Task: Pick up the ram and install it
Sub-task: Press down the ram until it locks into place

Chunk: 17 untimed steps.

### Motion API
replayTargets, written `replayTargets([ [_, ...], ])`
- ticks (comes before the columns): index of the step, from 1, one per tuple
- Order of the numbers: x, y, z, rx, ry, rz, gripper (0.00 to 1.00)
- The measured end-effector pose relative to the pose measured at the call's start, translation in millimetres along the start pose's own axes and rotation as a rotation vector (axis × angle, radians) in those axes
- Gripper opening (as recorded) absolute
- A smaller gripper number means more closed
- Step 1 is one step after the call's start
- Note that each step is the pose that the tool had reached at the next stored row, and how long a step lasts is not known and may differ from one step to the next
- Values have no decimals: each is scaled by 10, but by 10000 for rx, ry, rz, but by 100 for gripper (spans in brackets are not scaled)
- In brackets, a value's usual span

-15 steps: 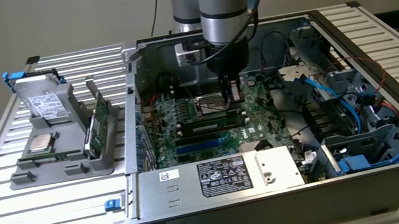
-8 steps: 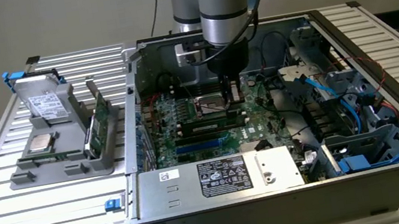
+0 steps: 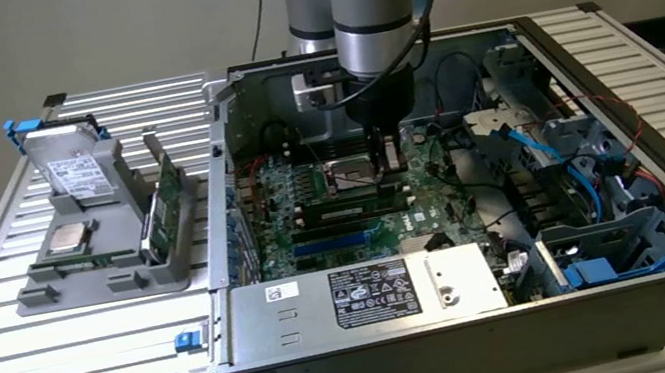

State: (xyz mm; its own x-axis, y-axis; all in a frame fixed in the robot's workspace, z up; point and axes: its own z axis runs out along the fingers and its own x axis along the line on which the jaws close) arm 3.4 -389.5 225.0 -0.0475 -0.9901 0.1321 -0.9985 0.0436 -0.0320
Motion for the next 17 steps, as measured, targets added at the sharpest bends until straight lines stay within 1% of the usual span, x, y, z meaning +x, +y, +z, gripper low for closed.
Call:
replayTargets([
  [4, -1, 1, 6, -4, 2, 12, 11],
  [5, 0, 2, -8, -5, -10, 15, 11],
  [8, 20, 22, -133, -1, -3, 14, 11],
  [10, 27, 61, -167, 1, 0, 14, 11],
  [12, 32, 113, -172, 9, -2, 14, 11],
  [14, 38, 181, -174, 29, -1, 17, 11],
  [17, 47, 307, -176, 54, -3, 21, 11],
])
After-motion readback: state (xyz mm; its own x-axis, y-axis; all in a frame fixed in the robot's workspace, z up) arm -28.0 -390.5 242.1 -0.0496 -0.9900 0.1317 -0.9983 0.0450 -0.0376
